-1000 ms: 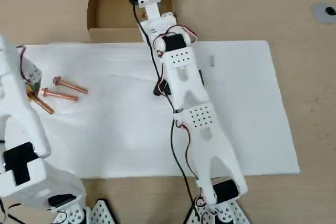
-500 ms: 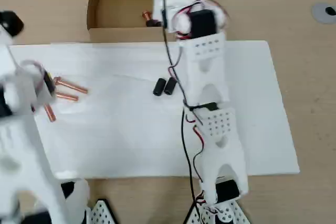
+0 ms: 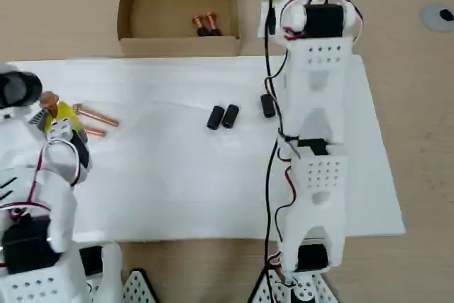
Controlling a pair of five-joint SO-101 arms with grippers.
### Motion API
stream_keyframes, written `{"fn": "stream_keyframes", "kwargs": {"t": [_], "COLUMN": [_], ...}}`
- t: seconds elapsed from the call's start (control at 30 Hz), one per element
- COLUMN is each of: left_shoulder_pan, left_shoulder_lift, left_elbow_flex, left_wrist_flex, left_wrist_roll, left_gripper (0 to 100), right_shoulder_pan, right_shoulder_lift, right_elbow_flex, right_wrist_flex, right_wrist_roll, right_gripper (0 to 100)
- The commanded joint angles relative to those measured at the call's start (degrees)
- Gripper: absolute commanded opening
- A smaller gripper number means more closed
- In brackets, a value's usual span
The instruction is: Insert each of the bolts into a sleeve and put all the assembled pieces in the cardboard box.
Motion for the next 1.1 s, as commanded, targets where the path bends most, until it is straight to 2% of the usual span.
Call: {"fn": "stream_keyframes", "kwargs": {"t": [0.0, 0.2, 0.8, 1.07], "left_shoulder_pan": [0.9, 0.9, 0.9, 0.9], "left_shoulder_lift": [-4.2, -6.1, -6.0, -6.2], "left_elbow_flex": [5.8, 9.7, 9.9, 9.9], "left_wrist_flex": [-6.8, -7.7, -7.7, -7.6], "left_wrist_roll": [0.0, 0.0, -0.3, -0.3], "left_gripper": [0, 0, 0, 0], "right_shoulder_pan": [-0.1, -1.6, -1.6, -1.6], "right_shoulder_lift": [0.1, 2.8, 14.0, 18.0], "right_elbow_flex": [11.4, 18.6, 18.5, 18.8], "right_wrist_flex": [0.4, -2.7, -3.7, -3.5], "right_wrist_roll": [0.8, 1.2, 4.0, 8.0], "right_gripper": [19.9, 19.9, 19.9, 19.9]}}
